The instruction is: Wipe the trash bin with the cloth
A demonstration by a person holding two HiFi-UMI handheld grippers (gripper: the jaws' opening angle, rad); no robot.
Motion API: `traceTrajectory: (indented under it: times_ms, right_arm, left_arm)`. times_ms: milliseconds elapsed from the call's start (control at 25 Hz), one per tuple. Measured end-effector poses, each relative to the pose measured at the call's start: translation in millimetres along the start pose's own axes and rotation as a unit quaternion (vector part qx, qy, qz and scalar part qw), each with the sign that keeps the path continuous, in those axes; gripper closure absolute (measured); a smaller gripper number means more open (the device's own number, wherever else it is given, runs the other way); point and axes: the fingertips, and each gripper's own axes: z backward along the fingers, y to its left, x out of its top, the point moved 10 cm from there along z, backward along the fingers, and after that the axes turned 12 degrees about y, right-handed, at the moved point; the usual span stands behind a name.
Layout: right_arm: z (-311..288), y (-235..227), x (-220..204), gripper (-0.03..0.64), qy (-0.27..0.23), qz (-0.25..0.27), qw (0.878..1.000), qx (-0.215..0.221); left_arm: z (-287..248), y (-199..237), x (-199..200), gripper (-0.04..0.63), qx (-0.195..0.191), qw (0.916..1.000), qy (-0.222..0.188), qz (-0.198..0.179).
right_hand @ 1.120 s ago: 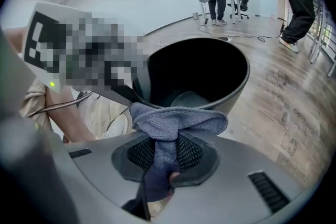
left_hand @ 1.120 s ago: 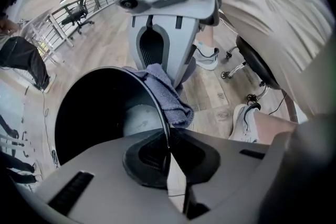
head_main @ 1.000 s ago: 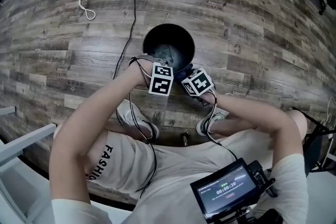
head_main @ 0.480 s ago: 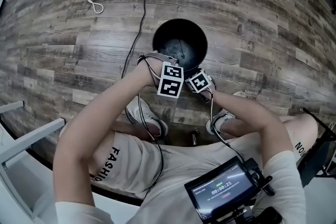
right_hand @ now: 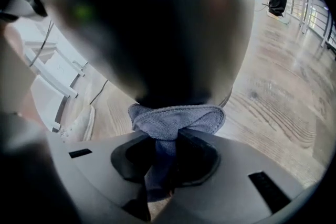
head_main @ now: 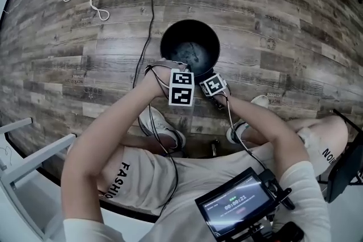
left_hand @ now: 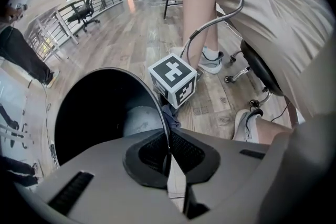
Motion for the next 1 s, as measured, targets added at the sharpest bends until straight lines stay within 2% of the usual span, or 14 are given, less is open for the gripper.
traceTrajectory:
  times_ms: [120,280,400,440,520,600,680,760,840,960,1000]
  right_arm:
    - [25,7,2,0.54,0.011,0.002,1.0,0.024]
    - [69,13,3,0.54,0.017,0.042,0.998,0.038]
    - [109,10,4,0.54,0.024,0.035,0.998,0.052]
    - [124,10,3,0.54,0.025,0.034,0.997,0.057]
    - [154,14,1,0.54,0.021,0.041,0.997,0.063]
    - [180,21,-1,0.54,0.008,0.054,0.996,0.069]
    - [199,30,-2,0.54,-0.007,0.067,0.995,0.074]
    - [212,41,-1,0.54,-0.013,0.075,0.995,0.071]
    - [217,54,5,0.54,-0.013,0.09,0.994,0.066]
    - [214,69,18,0.541,-0.015,0.121,0.991,0.052]
    - [210,70,23,0.54,-0.016,0.126,0.991,0.047]
  left_arm:
    - [1,5,9,0.572,-0.018,0.9984,-0.002,0.053]
    - [1,10,25,0.572,-0.023,0.9899,-0.007,0.14]
    - [7,12,27,0.572,-0.017,0.9861,-0.045,0.159]
    - [11,12,26,0.572,-0.015,0.986,-0.066,0.152]
    - [18,8,24,0.51,-0.011,0.988,-0.094,0.122]
    - [24,3,20,0.441,-0.006,0.9923,-0.095,0.079]
    - [25,-4,12,0.427,0.001,0.9963,-0.076,0.038]
    - [18,-8,2,0.428,0.022,0.9991,-0.035,0.003]
    - [6,-11,-10,0.428,0.052,0.9982,0.013,-0.025]
    - [-7,-12,-20,0.441,0.075,0.9951,0.043,-0.048]
    - [-7,-11,-20,0.482,0.08,0.9947,0.043,-0.049]
